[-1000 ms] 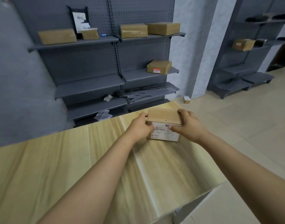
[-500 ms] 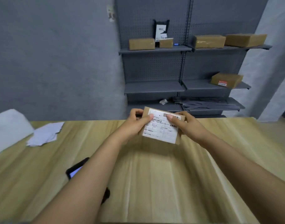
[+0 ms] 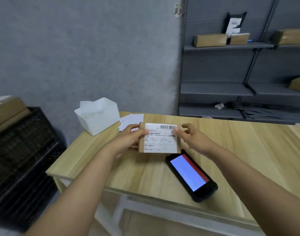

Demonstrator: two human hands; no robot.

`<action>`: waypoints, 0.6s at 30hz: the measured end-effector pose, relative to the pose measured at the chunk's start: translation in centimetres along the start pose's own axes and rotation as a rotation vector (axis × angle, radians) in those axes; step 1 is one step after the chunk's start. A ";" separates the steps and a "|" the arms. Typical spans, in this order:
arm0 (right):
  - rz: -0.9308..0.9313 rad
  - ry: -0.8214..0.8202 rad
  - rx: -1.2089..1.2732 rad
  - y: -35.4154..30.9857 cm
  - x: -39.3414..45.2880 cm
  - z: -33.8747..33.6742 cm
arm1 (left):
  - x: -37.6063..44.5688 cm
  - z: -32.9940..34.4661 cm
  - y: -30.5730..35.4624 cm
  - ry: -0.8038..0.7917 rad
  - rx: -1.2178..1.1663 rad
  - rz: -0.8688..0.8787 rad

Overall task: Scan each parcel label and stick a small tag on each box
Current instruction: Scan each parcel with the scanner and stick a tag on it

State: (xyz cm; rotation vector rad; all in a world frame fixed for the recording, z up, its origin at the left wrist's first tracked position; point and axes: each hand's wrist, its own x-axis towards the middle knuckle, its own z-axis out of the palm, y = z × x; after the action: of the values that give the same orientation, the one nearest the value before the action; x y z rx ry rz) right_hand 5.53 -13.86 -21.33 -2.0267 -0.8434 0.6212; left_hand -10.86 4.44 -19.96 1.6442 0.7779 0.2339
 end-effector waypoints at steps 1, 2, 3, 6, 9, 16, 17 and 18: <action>0.033 -0.014 -0.086 0.2 -0.3 0.5 | -0.2 -0.9 -0.5 0.013 -0.008 -0.006; 0.076 -0.039 -0.193 0.5 -0.7 0.7 | -0.4 -1.6 -1.1 0.027 -0.027 -0.009; 0.125 -0.075 -0.312 1.0 -1.2 0.9 | -0.5 -2.1 -1.5 0.045 -0.052 -0.010; 0.222 -0.174 -0.587 2.8 -3.2 1.4 | -0.9 -2.8 -2.7 0.097 -0.118 0.003; 0.206 -0.174 -0.635 4.0 -4.8 2.3 | -1.4 -2.6 -3.7 0.124 -0.155 0.024; 0.236 -0.007 -0.677 5.0 -6.2 3.5 | -3.1 -2.0 -5.6 0.203 -0.134 -0.038; 0.243 0.008 -0.663 5.2 -6.4 3.5 | -3.3 -1.9 -5.8 0.215 -0.141 -0.050; 0.249 0.020 -0.651 5.3 -6.6 3.5 | -3.4 -1.8 -6.1 0.226 -0.150 -0.060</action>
State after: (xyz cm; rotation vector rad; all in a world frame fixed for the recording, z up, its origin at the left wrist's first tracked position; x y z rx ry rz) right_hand 0.63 -19.28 -26.84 -2.7524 -0.8600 0.4955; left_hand -16.60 4.05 -24.29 1.4662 0.9553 0.4314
